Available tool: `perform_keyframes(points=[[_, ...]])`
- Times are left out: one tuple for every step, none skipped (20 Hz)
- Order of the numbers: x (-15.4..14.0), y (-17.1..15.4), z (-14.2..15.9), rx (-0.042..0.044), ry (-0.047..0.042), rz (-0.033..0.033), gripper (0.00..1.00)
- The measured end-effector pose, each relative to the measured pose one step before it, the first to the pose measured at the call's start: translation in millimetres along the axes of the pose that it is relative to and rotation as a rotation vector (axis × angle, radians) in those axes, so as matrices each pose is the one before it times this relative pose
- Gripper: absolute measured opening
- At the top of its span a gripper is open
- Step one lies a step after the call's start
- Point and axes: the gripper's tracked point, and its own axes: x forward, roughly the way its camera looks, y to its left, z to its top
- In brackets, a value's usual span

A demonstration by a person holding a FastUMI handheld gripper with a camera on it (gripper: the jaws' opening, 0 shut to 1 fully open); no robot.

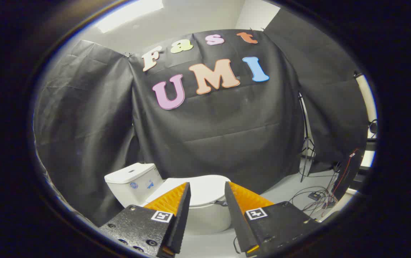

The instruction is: Open the toilet lid.

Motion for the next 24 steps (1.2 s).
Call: perform_keyframes(points=[[1.6,0.55,-0.45,0.00227,0.0033,0.00332,0.59],[0.89,0.79,-0.98,0.00223,0.00323,0.00202,0.59],[0.67,0.04,-1.1,0.00256,0.00311,0.00142,0.59],[0.47,-0.84,-1.42,0.00298,0.00239,-0.00035,0.59],[-0.17,-0.47,-0.64,0.00227,0.00248,-0.00158,0.59],[-0.53,-0.53,-0.8,0.00248,0.00178,-0.00242,0.59],[-0.29,-0.06,0.19,0.00071,-0.00003,-0.00086,0.59],[0.79,-0.19,-0.12,0.00169,-0.00061,-0.00163,0.59],[-0.05,-0.43,0.86,0.00176,-0.00125,-0.00174,0.59],[-0.71,-0.84,-0.78,0.0019,-0.00095,-0.00183,0.59],[-0.28,-0.25,0.32,0.00159,-0.00029,-0.00157,0.59],[-0.3,-0.08,-0.56,0.00015,0.00076,-0.00201,0.59],[-0.82,-0.43,-0.34,-0.00039,0.00014,-0.001,0.59],[0.08,-0.24,-0.42,0.00055,-0.00037,-0.0009,0.59],[-0.05,-0.35,0.74,0.00117,-0.00005,-0.00054,0.59],[0.17,-0.06,-0.38,0.0006,-0.00073,-0.00001,0.59],[-0.17,0.33,0.27,0.00026,-0.00049,0.0005,0.59],[-0.01,-0.24,-0.03,0.00019,0.00045,-0.00008,0.59],[0.24,-0.58,-0.54,0.00036,0.00105,-0.00041,0.59],[0.35,0.16,-0.67,0.00194,0.00125,0.00086,0.59],[0.63,-0.39,-0.5,0.0036,0.001,-0.00009,0.59],[0.68,-0.74,-1.33,0.00528,0.00077,0.0011,0.59],[0.8,-0.29,-0.14,0.00552,-0.00068,0.00057,0.59],[1.11,-0.69,-0.62,0.0074,-0.0011,-0.00017,0.59]])
